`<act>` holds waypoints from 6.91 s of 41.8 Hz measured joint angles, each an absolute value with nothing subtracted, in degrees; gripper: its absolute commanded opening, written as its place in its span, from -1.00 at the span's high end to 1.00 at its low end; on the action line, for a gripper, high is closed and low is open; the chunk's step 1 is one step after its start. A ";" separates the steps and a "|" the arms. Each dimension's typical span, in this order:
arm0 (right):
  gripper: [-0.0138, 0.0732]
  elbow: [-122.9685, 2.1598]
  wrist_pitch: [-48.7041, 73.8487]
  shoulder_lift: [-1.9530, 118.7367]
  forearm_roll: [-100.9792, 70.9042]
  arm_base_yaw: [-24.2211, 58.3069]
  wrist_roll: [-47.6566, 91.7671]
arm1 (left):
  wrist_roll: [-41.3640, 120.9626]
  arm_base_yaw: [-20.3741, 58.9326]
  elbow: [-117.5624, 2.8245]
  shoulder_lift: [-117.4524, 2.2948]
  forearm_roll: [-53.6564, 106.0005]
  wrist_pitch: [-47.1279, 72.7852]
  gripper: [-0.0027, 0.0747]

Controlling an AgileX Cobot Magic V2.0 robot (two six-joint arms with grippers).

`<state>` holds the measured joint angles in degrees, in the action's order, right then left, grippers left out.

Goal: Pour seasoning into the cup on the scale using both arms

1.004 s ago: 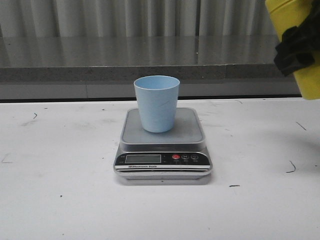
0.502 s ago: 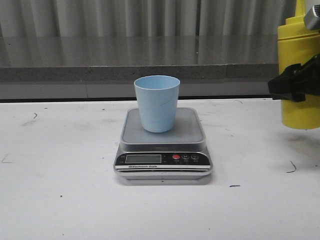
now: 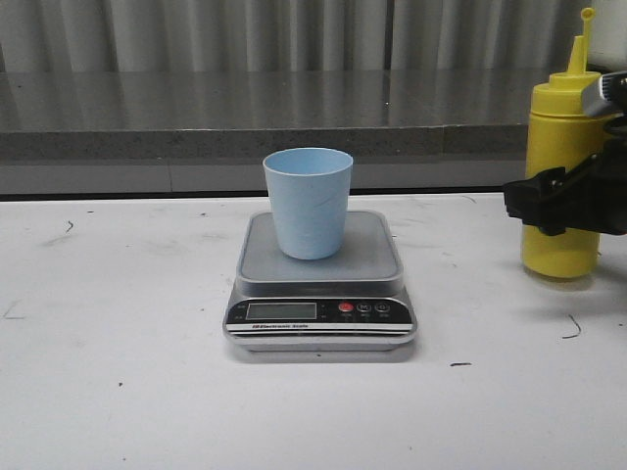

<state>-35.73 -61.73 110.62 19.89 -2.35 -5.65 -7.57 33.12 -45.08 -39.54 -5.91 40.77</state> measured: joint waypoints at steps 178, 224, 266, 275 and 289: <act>0.95 -44.19 57.90 27.16 1.01 17.70 -3.27 | -7.57 9.44 -5.64 -13.39 1.95 4.34 0.98; 0.95 -44.19 58.03 27.16 1.01 17.70 -3.27 | -7.57 1.78 0.25 0.35 0.48 5.74 0.98; 0.94 -18.59 26.30 9.99 1.87 5.44 -2.24 | -7.57 1.78 0.25 0.35 0.48 5.74 0.98; 0.95 -4.68 11.59 1.28 1.78 1.72 2.32 | -7.57 1.78 0.25 0.35 0.48 5.74 0.98; 0.95 1.57 0.34 -0.54 1.50 0.87 2.68 | -7.57 1.78 0.25 0.35 0.48 5.74 0.98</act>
